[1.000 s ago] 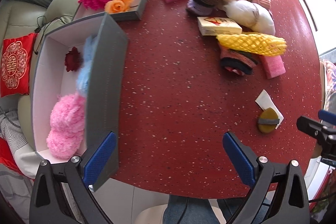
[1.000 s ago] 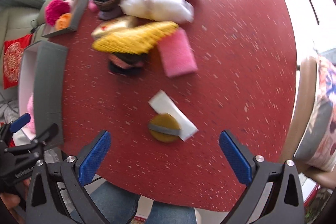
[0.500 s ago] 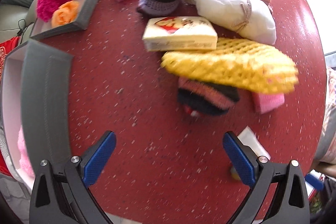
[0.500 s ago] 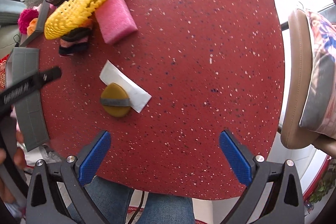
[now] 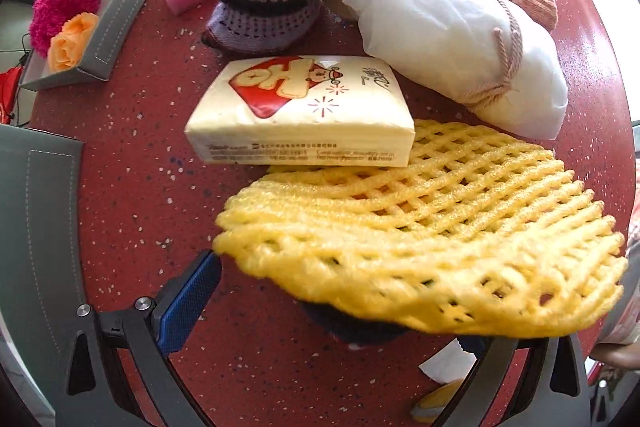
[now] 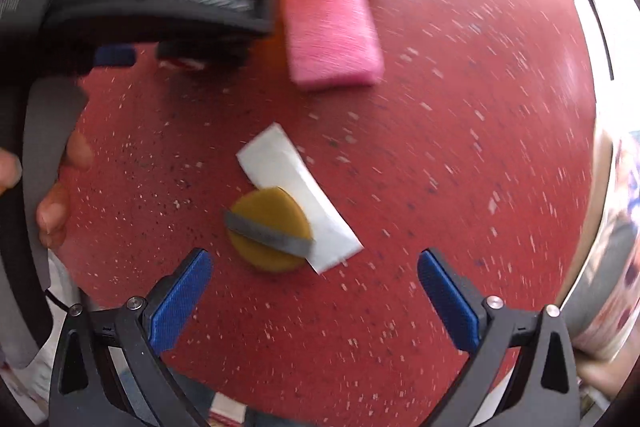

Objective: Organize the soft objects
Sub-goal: 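Grasp the pink-and-navy knitted cover with the left tool while the right tool grasps the olive puff, then lift the knitted cover with the left tool while the right tool lifts the olive puff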

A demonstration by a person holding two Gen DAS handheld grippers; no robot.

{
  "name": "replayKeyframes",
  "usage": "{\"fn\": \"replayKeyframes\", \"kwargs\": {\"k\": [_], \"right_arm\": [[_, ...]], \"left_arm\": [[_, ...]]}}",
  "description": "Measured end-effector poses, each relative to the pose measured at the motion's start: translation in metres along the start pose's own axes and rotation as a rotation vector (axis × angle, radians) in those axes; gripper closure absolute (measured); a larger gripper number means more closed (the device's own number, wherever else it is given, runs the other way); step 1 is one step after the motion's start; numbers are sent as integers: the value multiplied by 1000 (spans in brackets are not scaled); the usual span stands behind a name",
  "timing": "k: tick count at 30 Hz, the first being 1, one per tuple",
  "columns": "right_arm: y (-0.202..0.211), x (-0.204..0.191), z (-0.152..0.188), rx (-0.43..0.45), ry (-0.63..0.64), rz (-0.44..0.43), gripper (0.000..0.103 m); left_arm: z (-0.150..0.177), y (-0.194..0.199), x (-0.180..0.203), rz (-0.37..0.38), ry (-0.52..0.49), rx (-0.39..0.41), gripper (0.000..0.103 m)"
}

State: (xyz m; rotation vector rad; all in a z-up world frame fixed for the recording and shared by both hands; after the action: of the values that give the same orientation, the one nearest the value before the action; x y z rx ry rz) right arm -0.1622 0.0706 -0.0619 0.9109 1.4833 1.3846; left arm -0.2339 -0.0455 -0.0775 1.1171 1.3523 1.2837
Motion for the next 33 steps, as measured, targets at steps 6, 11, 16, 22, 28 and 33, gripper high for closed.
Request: {"fn": "replayKeyframes", "kwargs": {"k": [6,11,16,22,28,33], "right_arm": [[-21,-40,4,24,159,53,13],[-18,-55,11,63,182,105,51],[-4,-54,21,38,127,57,55],[21,-21,35,22,-21,-46,55],[28,4,54,-23,-133,-99,55],[31,19,68,-46,-194,-121,55]], "left_arm": [[-2,-3,-2,25,8,14,0],[1,-4,-13,30,9,-2,0],[1,-2,-9,34,17,-11,14],[10,16,-5,85,-74,27,60],[44,28,-18,105,-107,7,63],[84,37,-26,115,-147,-29,64]]}}
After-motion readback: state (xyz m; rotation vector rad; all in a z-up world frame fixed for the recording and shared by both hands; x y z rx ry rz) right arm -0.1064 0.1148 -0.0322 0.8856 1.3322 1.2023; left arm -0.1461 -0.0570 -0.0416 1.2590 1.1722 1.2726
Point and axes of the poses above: each gripper's, at about its wrist camera, not at the fingertips, and y roughly against the way its jaws point, x to its right, z to its underside, the point moved 5 cm from there along -y, roughly the way its jaws point, and after that the axes turned 9 degrees about -y, right-handed, at the moved point
